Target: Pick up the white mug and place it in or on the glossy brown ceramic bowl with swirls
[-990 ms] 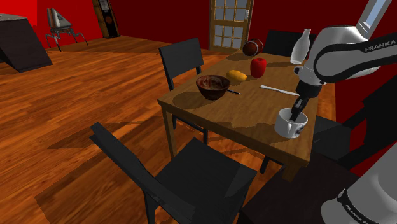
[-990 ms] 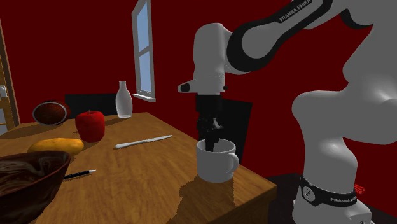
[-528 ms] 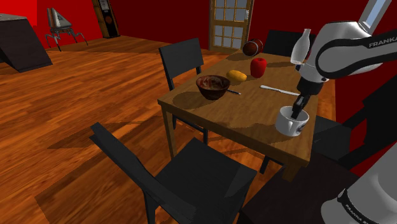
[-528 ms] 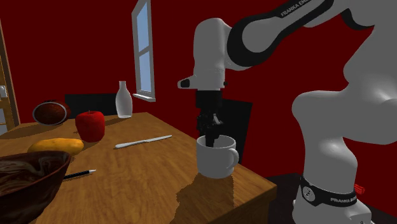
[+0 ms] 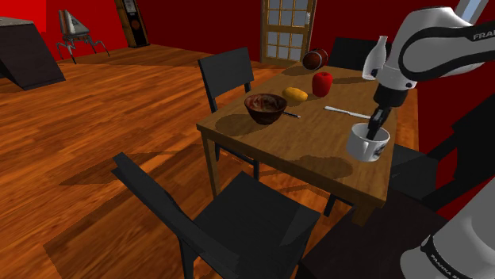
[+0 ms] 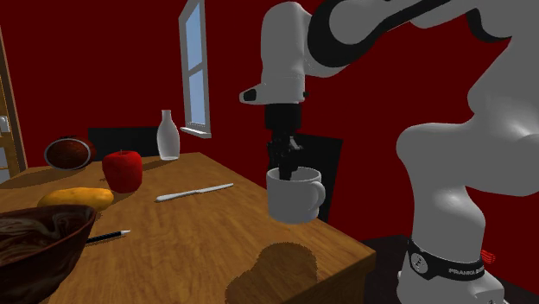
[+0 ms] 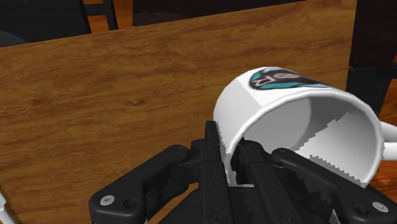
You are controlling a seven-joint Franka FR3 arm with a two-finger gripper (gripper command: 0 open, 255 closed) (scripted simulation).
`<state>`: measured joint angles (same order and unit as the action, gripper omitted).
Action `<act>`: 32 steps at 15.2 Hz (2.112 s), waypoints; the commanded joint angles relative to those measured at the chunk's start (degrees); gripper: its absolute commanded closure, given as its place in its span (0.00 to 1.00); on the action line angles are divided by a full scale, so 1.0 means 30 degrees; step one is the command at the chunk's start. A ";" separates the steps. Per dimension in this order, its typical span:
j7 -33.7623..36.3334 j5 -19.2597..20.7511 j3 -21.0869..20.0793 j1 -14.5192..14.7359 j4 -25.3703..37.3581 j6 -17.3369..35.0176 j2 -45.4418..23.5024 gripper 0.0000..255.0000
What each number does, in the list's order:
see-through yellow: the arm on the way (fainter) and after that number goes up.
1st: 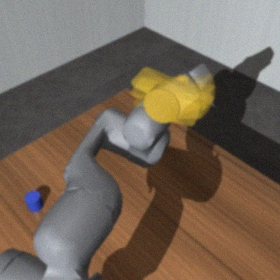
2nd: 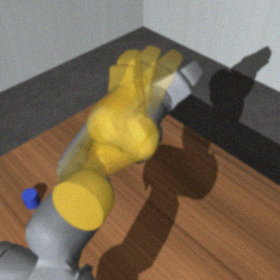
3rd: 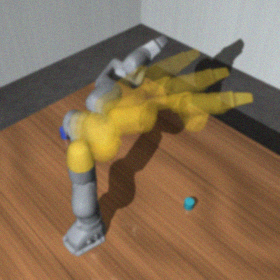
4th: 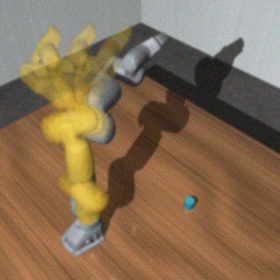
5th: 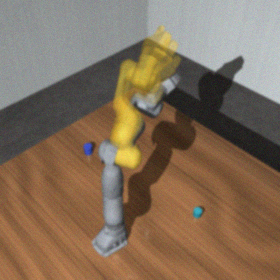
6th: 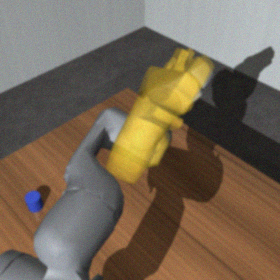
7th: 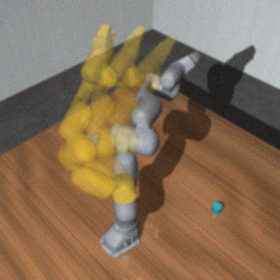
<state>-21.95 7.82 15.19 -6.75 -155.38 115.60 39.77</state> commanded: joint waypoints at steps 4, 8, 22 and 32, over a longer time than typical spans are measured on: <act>-0.0007 -0.0198 -0.0204 -0.0080 0.1059 -0.1497 0.0677 1.00; -0.0025 -0.0369 -0.0434 -0.0120 0.1960 -0.2596 0.0869 1.00; -0.0127 -0.0900 -0.1099 -0.0261 0.5347 -0.6040 0.0897 1.00; 0.1067 -0.2451 -0.1848 0.1195 1.0894 -0.4312 -0.6415 1.00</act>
<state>-19.03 0.84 9.82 -3.49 -124.17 102.17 22.48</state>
